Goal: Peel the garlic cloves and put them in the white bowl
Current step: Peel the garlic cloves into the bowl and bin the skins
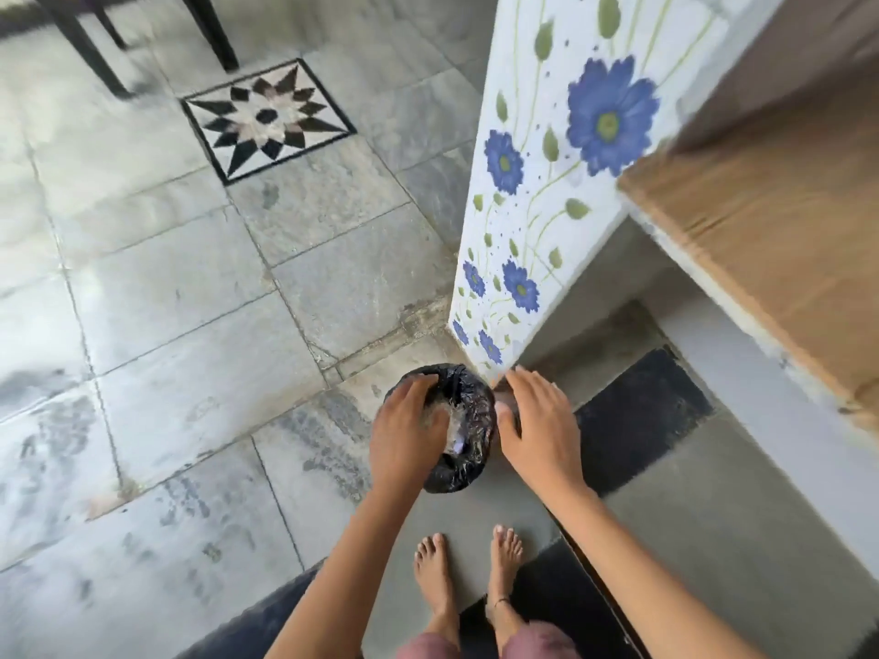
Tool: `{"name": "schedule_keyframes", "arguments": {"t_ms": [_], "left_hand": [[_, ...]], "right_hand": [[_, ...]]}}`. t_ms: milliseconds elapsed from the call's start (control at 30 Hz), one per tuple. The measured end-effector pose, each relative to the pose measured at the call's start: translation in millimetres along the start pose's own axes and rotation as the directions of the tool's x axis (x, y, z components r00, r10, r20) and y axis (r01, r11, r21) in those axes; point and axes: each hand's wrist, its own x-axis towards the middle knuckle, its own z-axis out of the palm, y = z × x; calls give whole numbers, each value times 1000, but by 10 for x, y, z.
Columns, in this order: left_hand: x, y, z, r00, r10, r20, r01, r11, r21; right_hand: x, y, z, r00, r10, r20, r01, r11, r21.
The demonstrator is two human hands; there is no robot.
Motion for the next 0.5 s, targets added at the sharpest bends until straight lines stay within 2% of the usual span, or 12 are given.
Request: {"name": "schedule_keyframes", "arguments": {"t_ms": [167, 300, 500], "left_hand": [[-797, 955, -713, 956, 283, -71, -285, 959, -11], [-1312, 1666, -787, 827, 554, -93, -558, 830, -18], [-1949, 2701, -309, 625, 780, 28, -780, 625, -16]], "right_hand": [[-609, -217, -1360, 960, -7, -281, -2, 999, -33], [-1235, 0, -2164, 843, 105, -528, -122, 993, 2], [-2361, 668, -2899, 654, 284, -701, -352, 935, 51]]}}
